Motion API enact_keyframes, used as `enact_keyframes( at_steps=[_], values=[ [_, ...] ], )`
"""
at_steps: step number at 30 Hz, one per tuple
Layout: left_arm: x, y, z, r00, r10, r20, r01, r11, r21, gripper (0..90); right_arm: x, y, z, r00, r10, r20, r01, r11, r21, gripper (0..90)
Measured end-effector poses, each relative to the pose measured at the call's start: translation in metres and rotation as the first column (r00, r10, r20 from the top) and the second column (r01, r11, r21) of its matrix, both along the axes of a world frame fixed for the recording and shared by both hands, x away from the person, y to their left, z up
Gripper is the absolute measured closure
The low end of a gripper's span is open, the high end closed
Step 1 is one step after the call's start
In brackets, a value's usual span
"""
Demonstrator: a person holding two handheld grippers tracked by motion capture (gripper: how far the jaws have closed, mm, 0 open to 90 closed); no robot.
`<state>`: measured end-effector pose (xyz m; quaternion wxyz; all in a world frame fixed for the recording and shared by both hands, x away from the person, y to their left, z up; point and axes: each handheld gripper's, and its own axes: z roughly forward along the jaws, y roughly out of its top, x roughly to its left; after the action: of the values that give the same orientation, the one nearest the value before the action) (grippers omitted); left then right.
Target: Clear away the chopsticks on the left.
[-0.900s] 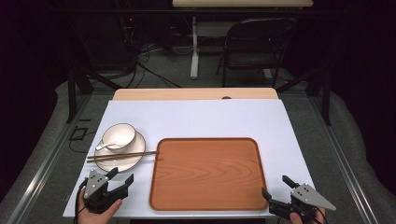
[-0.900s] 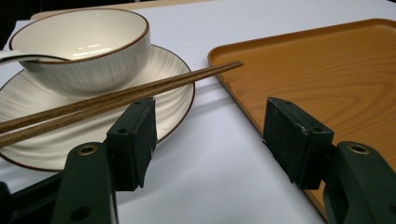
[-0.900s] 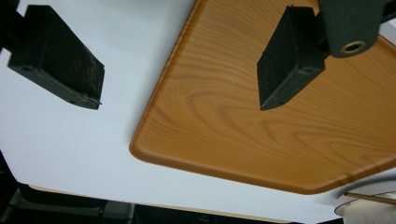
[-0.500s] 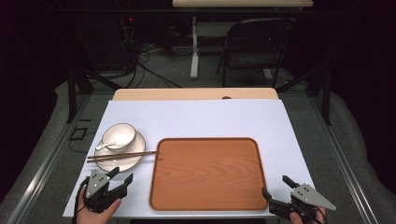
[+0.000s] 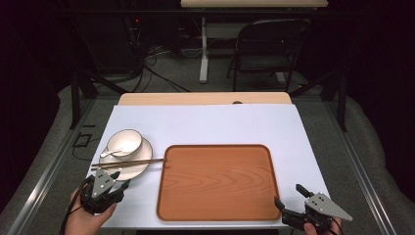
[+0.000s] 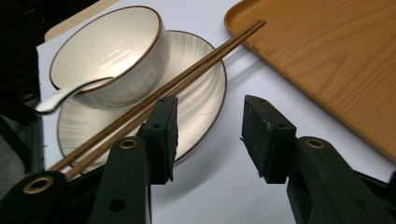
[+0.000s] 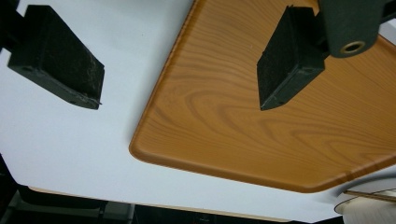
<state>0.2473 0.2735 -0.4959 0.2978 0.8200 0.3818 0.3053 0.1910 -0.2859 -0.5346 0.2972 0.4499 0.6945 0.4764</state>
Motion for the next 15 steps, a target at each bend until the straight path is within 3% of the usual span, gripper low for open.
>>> enact_keyframes(
  at_steps=[2, 5, 6, 7, 8, 15],
  values=[
    [0.001, 0.0, 0.001, 1.0, -0.007, 0.0, 0.007, 0.9998, 0.017, 55.8, 0.0, 0.0, 0.0, 1.0, -0.001, 0.0, 0.001, 1.0, 0.0, 14.3],
    [0.004, 0.0, 0.005, 0.9994, -0.035, 0.0, 0.035, 0.9957, 0.086, 55.8, 0.0, 0.0, 0.0, 1.0, -0.002, -0.001, 0.002, 1.0, 0.002, 14.3],
    [0.006, 0.0, 0.007, 0.9986, -0.052, -0.005, 0.052, 0.9901, 0.13, 55.5, 0.0, 0.0, 0.0, 1.0, -0.003, -0.004, 0.003, 1.0, 0.005, 14.3],
    [0.006, 0.0, 0.007, 0.9986, -0.052, -0.005, 0.052, 0.9901, 0.13, 55.4, 0.0, 0.0, 0.0, 1.0, -0.003, -0.004, 0.003, 1.0, 0.005, 14.3],
    [0.007, -0.001, 0.007, 0.9979, -0.063, -0.012, 0.065, 0.984, 0.166, 55.5, 0.0, 0.0, 0.0, 1.0, -0.004, -0.006, 0.004, 1.0, 0.007, 14.3],
    [0.014, -0.001, 0.006, 0.9957, -0.078, -0.05, 0.087, 0.9736, 0.211, 56.2, 0.001, -0.001, 0.0, 1.0, -0.004, -0.009, 0.004, 1.0, 0.008, 14.3]
  ],
)
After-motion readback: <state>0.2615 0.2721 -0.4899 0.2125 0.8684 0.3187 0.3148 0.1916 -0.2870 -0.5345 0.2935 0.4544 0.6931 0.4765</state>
